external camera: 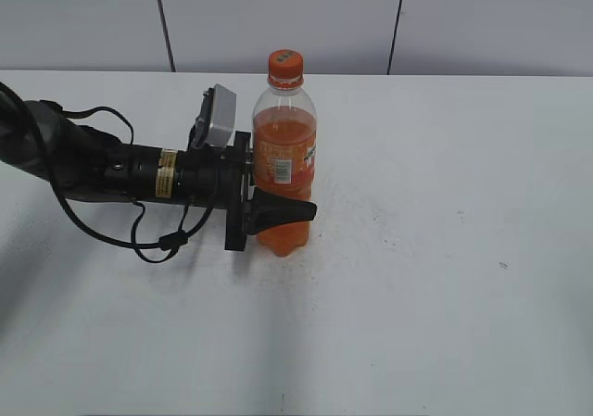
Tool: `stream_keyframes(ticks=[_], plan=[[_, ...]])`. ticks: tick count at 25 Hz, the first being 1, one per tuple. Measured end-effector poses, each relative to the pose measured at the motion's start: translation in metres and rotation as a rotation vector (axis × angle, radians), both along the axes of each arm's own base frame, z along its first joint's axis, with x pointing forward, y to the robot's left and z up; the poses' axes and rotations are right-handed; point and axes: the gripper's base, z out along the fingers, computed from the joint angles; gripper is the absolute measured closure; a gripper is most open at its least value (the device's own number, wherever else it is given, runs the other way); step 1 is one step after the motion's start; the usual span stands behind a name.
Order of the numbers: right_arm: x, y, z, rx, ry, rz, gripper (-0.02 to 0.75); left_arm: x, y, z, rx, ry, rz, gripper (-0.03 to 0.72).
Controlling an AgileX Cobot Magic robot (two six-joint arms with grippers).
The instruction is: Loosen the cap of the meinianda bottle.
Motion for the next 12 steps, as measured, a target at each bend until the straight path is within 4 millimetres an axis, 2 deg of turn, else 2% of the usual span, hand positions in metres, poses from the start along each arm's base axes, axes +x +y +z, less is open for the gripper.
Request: stream_keyframes(ticks=[12], plan=[[0.0002, 0.0021, 0.0000, 0.026, -0.003, 0.012, 0.207, -0.0001, 0.0000, -0.0001, 0.001, 0.000, -0.002, 0.291]])
